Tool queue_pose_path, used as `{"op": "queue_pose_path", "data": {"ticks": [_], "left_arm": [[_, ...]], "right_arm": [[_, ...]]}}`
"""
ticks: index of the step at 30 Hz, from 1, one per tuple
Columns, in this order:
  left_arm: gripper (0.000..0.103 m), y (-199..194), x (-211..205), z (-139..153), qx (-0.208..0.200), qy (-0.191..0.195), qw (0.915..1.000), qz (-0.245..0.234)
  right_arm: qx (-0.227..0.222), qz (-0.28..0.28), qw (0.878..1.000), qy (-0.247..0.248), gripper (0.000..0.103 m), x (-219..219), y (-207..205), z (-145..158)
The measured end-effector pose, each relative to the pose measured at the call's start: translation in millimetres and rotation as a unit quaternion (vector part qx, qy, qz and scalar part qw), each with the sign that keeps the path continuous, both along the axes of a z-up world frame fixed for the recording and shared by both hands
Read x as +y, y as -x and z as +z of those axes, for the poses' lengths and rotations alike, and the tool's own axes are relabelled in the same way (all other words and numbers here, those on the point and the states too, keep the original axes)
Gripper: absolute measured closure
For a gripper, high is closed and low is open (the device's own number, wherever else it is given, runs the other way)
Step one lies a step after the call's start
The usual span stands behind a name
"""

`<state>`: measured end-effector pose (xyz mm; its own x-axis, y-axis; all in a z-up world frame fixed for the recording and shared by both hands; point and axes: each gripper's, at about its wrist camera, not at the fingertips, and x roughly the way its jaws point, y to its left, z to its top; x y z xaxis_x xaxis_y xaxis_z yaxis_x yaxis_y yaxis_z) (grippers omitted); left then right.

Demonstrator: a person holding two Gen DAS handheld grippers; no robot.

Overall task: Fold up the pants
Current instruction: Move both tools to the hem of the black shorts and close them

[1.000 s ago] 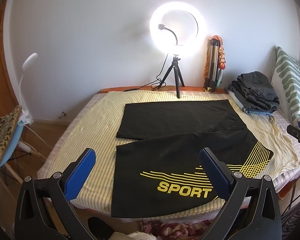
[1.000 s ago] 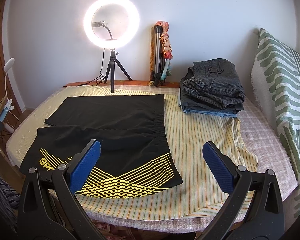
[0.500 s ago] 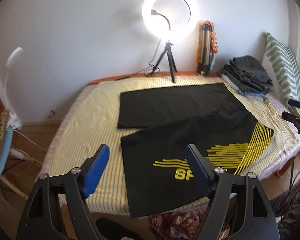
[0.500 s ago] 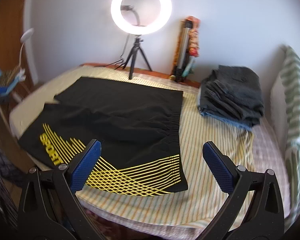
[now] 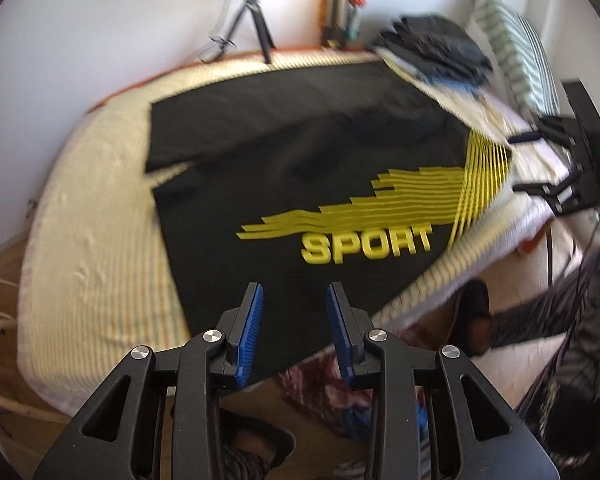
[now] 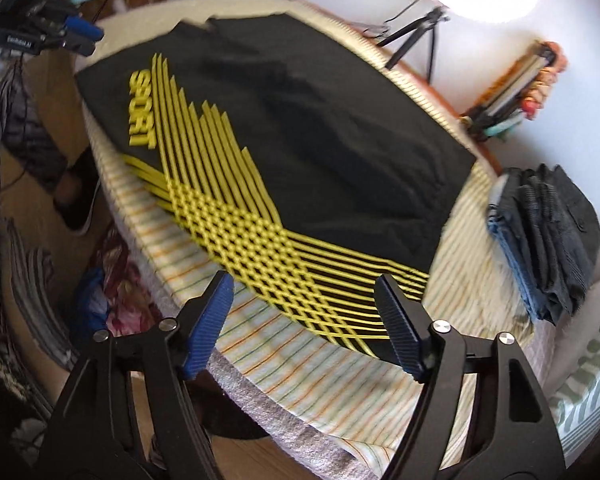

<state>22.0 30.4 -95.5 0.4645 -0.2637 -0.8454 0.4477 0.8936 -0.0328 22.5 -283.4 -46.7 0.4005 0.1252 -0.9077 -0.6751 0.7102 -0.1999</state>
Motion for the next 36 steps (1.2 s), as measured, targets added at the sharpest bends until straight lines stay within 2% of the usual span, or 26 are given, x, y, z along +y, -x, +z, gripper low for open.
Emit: {"op": "queue_pose_path", "data": {"ticks": [6, 11, 18, 22, 23, 25, 26, 27, 28, 32, 34, 36], "left_arm": [[0.072, 1.4, -8.7, -11.0, 0.019, -0.011, 0.9991, -0.037], [0.072, 2.9, -17.1, -14.5, 0.024, -0.013, 0.9971, -0.071], [0.072, 1.8, -18.2, -16.6, 0.026, -0.007, 0.996, -0.085], [0.072, -1.5, -17.9, -19.3, 0.034, 0.001, 0.9961, -0.082], [0.072, -1.4, -18.0, -19.5, 0.036, 0.002, 0.996, -0.082], [0.07, 0.0, -19.7, -19.8, 0.036, -0.001, 0.9955, -0.087], [0.067, 1.4, -20.5, -19.9, 0.036, -0.003, 0.9952, -0.091], [0.059, 3.0, -21.5, -20.1, 0.037, -0.004, 0.9947, -0.096], [0.054, 4.5, -22.7, -20.2, 0.038, -0.004, 0.9942, -0.101], [0.054, 9.4, -29.4, -23.0, 0.03, -0.019, 0.9925, -0.117], [0.054, 8.6, -32.8, -27.3, 0.026, -0.036, 0.9925, -0.114], [0.054, 5.5, -32.7, -30.1, 0.029, -0.034, 0.9931, -0.109]], "right_arm": [[0.012, 0.024, 0.999, 0.035, 0.042, 9.9, -4.7, -24.8], [0.004, 0.046, 0.996, 0.073, 0.043, 12.0, -5.8, -32.8], [0.01, 0.078, 0.994, 0.077, 0.043, 12.1, 1.6, -26.4], [0.002, 0.08, 0.992, 0.099, 0.043, 15.0, -0.6, -36.7], [0.0, 0.08, 0.992, 0.101, 0.046, 16.2, -1.2, -38.4], [0.001, 0.08, 0.992, 0.097, 0.06, 19.2, -4.3, -38.2], [0.005, 0.078, 0.993, 0.094, 0.074, 20.6, -5.9, -37.5], [0.01, 0.075, 0.993, 0.088, 0.092, 21.6, -8.4, -36.1], [0.015, 0.071, 0.994, 0.083, 0.096, 22.2, -11.3, -34.3], [0.008, 0.044, 0.998, 0.053, 0.097, 18.9, -23.4, -20.2], [0.012, 0.027, 0.999, 0.03, 0.098, 15.2, -31.8, -11.1], [0.007, 0.014, 1.0, 0.018, 0.098, 12.9, -38.4, -3.8]]}}
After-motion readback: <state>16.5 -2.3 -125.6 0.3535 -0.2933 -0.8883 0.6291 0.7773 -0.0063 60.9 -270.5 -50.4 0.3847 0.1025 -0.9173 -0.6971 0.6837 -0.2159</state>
